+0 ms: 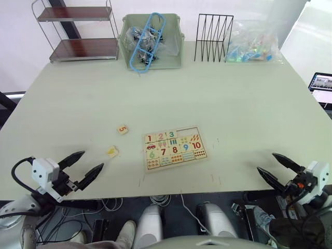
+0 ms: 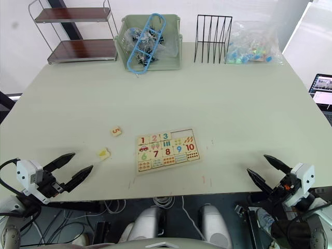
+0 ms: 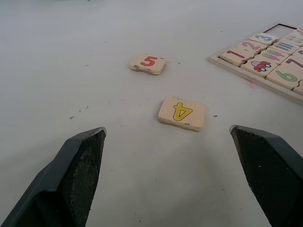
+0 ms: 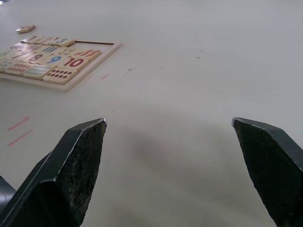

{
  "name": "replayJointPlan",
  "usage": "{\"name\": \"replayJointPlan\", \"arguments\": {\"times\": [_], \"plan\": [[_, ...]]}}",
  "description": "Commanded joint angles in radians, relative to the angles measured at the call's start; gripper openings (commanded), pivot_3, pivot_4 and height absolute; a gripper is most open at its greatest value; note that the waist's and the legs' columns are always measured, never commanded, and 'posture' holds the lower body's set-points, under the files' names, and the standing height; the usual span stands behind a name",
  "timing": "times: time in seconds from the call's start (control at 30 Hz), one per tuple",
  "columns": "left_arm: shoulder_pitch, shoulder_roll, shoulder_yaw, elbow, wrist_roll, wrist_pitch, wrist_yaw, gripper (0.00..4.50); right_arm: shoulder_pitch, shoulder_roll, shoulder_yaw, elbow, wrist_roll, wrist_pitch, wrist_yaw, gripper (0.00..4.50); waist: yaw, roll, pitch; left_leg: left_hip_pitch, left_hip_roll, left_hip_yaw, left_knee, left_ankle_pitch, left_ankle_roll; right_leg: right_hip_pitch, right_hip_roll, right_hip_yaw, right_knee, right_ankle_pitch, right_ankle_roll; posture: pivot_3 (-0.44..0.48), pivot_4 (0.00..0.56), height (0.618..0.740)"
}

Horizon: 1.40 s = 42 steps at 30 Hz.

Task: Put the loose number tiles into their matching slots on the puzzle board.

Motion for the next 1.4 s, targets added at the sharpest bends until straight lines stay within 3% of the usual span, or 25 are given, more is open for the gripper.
{"name": "replayJointPlan", "arguments": {"times": [0.03, 0.23, 0.47, 0.63, 0.8, 1.0, 1.4], "plan": [[0.004, -0.002, 0.026, -0.036, -0.017, -0.006, 0.008, 4.5, -0.013, -0.014, -0.016, 0.012, 0.009, -0.041, 0.006, 4.43, 0.0, 0.0, 0.0, 0.0, 0.0, 0.0, 0.0, 0.0, 0.0, 0.0, 0.0, 0.0, 0.0, 0.0, 0.0, 0.0, 0.15, 0.74], [0.006, -0.045, 0.002, -0.089, -0.001, 0.005, 0.079, 4.5, -0.032, -0.03, -0.004, 0.045, 0.005, -0.076, 0.043, 4.43, 0.002, 0.0, 0.0, 0.0, 0.0, 0.0, 0.0, 0.0, 0.0, 0.0, 0.0, 0.0, 0.0, 0.0, 0.0, 0.0, 0.15, 0.74], [0.047, -0.132, 0.007, -0.256, 0.019, 0.098, 0.296, 4.5, -0.099, -0.095, -0.005, 0.086, 0.062, -0.075, 0.152, 4.43, 0.003, 0.0, 0.0, 0.002, 0.0, 0.0, 0.001, 0.0, 0.0, 0.002, 0.0, 0.001, 0.0, 0.0, 0.0, 0.0, 0.15, 0.74], [0.073, -0.205, -0.008, -0.364, 0.043, 0.165, 0.453, 4.5, -0.174, -0.127, 0.001, 0.1, 0.113, -0.032, 0.216, 4.43, 0.01, 0.0, 0.0, 0.011, 0.0, 0.001, 0.0, 0.0, 0.0, 0.011, 0.0, 0.002, 0.0, -0.002, 0.003, 0.0, 0.15, 0.74], [0.158, -0.374, -0.088, -0.59, 0.188, 0.304, 0.76, 4.5, -0.248, -0.188, 0.038, 0.125, 0.114, 0.018, 0.283, 4.43, 0.012, -0.002, 0.001, 0.014, -0.002, 0.004, 0.0, 0.0, 0.0, 0.013, 0.0, 0.007, 0.0, -0.002, 0.005, 0.0, 0.15, 0.74], [0.168, -0.503, -0.221, -0.794, 0.277, 0.473, 0.979, 4.5, -0.275, -0.224, 0.046, 0.108, 0.131, 0.075, 0.315, 4.43, 0.007, -0.002, 0.001, 0.013, -0.004, 0.008, 0.0, -0.004, 0.003, 0.012, 0.0, 0.014, -0.004, -0.001, 0.004, 0.0, 0.15, 0.74], [0.027, -0.621, -0.38, -0.862, 0.413, 0.717, 1.217, 4.5, -0.325, -0.244, 0.061, 0.105, 0.134, 0.135, 0.339, 4.43, -0.002, -0.002, 0.001, 0.013, -0.008, 0.008, 0.0, -0.007, 0.007, 0.013, 0.001, 0.022, -0.004, -0.004, 0.009, 0.0, 0.15, 0.74]]}}
